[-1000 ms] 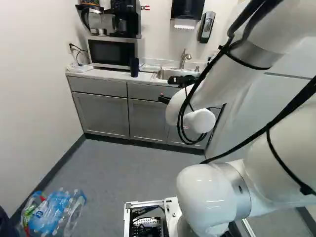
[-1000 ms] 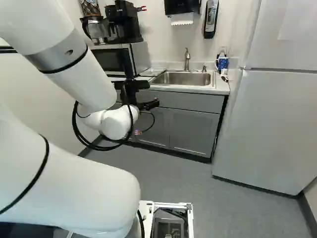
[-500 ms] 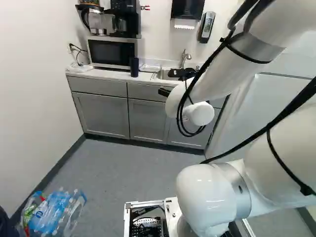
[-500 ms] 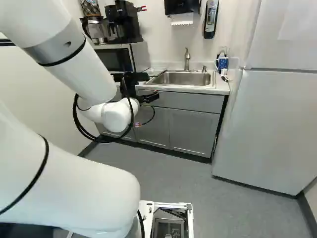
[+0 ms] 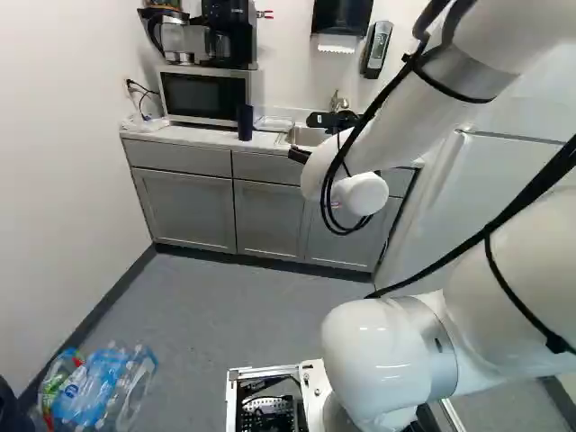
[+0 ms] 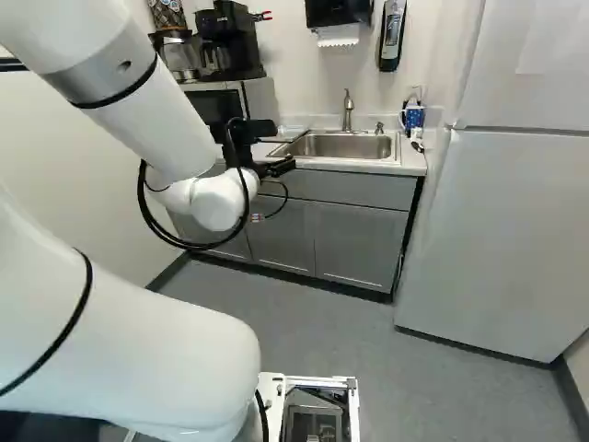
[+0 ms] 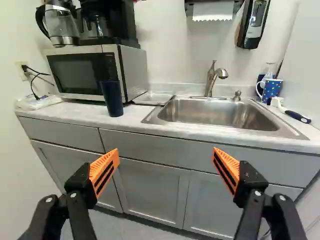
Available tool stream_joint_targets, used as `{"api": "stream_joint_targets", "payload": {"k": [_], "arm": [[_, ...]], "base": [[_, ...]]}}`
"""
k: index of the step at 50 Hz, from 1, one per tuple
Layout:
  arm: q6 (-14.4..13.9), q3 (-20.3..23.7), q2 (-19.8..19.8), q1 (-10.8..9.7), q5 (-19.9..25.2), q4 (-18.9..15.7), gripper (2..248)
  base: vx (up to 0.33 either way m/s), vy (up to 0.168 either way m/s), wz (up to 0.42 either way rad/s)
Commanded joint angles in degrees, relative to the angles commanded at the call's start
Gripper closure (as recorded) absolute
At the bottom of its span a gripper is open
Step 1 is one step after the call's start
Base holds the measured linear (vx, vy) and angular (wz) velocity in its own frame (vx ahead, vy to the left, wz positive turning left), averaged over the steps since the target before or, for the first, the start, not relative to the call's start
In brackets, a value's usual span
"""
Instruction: Rinse the cup and place it in the tray
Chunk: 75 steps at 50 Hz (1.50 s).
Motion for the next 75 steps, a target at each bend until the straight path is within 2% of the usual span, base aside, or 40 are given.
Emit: {"api": "stream_joint_targets", "payload": {"k": [34, 75], "arm": [[0.0, -4.9, -0.5, 0.0, -0.7, 0.0, 3], [0.0, -10.7, -1.3, 0.0, -6.9, 0.0, 3]], "base": [[0.0, 0.0, 0.0], [0.0, 0.0, 0.0]]}}
